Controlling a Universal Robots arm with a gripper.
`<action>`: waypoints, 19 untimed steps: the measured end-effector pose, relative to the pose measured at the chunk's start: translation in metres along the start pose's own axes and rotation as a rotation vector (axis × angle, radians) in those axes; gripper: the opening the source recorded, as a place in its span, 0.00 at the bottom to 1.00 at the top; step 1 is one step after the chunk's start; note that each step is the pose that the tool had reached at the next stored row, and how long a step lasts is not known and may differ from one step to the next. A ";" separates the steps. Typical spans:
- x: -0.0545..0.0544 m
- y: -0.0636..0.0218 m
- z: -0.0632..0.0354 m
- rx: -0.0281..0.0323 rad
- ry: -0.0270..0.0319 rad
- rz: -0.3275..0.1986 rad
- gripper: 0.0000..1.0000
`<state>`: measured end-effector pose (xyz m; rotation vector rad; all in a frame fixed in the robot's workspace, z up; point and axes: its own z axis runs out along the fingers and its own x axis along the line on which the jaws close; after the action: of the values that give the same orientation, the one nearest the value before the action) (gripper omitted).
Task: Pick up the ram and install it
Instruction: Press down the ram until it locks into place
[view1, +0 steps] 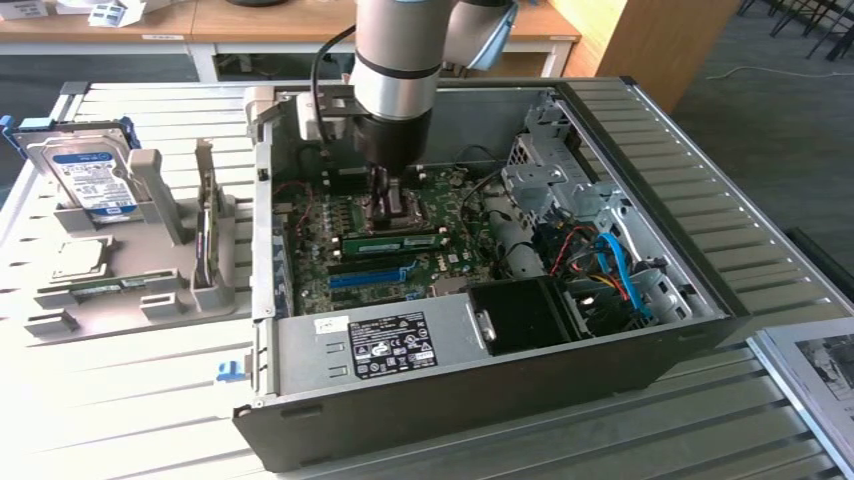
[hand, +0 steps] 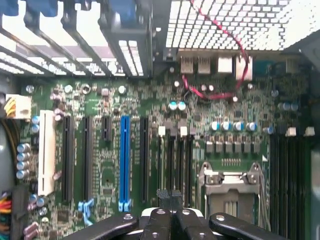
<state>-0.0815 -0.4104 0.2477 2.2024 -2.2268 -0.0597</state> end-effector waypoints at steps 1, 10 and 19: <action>0.000 0.0012 0.0001 0.0002 -0.0001 0.000 0.10; 0.003 0.0013 0.0017 0.0003 -0.0001 0.000 0.10; 0.003 0.0011 0.0086 0.0002 0.0000 0.000 0.10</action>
<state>-0.0829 -0.4136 0.2390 2.2025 -2.2269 -0.0594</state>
